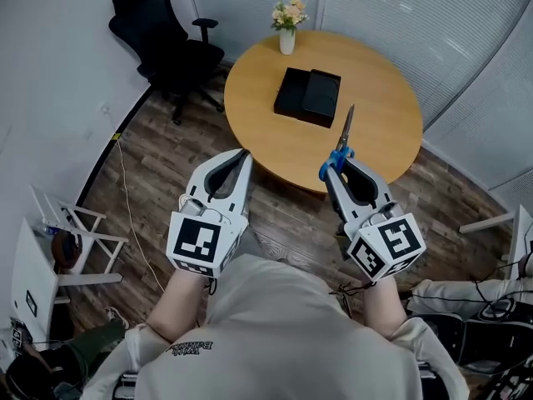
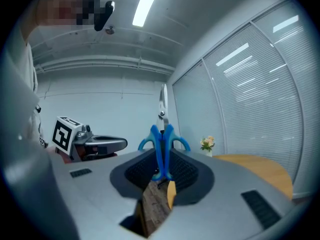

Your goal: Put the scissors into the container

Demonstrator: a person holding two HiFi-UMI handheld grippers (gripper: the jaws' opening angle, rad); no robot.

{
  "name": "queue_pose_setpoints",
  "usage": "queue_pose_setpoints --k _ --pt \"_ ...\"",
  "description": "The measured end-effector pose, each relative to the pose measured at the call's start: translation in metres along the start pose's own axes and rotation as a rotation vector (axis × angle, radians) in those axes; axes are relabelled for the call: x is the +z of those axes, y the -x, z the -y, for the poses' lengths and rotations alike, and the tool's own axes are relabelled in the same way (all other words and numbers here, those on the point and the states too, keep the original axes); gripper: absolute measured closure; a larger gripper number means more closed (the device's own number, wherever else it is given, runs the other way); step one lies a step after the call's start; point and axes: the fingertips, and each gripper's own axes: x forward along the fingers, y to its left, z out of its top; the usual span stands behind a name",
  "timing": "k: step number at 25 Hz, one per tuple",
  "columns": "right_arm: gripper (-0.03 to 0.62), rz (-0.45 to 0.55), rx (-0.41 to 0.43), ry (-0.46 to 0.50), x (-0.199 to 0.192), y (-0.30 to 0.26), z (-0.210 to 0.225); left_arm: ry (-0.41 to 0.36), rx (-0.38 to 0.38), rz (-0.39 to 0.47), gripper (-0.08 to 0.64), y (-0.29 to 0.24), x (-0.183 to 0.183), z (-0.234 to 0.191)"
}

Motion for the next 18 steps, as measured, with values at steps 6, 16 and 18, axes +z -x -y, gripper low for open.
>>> queue_pose_setpoints --k 6,16,18 --pt "0.499 0.009 -0.016 -0.004 -0.004 -0.017 0.008 -0.002 -0.01 0.006 0.538 -0.014 -0.006 -0.013" --pt "0.499 0.02 -0.091 0.075 0.005 -0.079 0.03 -0.012 -0.076 0.0 0.538 -0.068 -0.021 -0.063" --pt "0.499 0.011 -0.105 0.062 0.004 -0.096 0.037 -0.011 -0.094 -0.008 0.538 -0.084 -0.023 -0.076"
